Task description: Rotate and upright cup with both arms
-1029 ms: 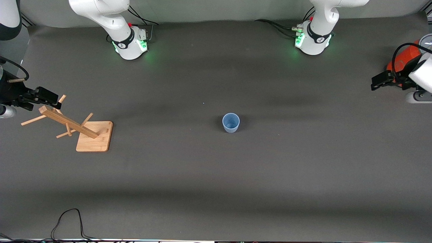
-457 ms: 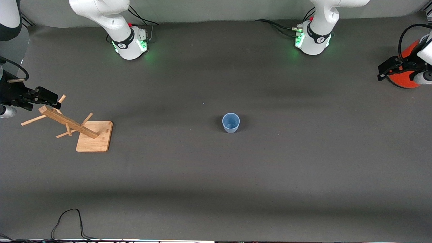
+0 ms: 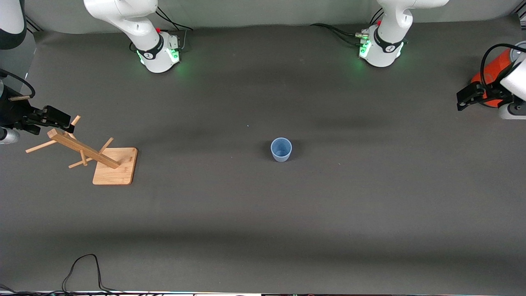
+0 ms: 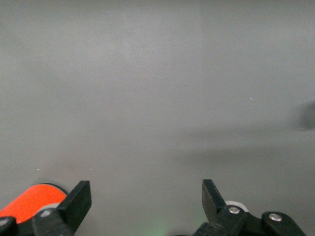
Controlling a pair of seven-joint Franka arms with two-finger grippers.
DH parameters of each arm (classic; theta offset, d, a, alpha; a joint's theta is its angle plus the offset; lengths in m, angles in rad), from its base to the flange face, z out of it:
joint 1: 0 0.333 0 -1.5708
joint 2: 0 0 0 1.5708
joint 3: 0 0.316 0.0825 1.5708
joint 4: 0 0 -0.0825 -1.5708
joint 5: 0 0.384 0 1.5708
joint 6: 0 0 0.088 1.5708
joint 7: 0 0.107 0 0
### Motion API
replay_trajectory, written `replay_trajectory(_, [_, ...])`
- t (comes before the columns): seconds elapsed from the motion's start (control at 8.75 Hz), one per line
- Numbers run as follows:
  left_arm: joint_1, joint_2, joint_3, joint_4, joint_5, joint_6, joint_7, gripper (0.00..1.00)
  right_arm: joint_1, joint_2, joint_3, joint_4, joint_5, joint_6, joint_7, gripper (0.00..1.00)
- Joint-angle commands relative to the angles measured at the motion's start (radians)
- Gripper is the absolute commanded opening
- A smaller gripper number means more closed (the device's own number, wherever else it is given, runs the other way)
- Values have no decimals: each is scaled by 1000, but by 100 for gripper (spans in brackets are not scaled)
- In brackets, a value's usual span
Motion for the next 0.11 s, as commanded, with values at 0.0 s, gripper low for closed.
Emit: replay_trajectory(0.0, [3, 8, 0, 32, 14, -30, 1, 100, 2, -4, -2, 9, -3, -15, 3, 100])
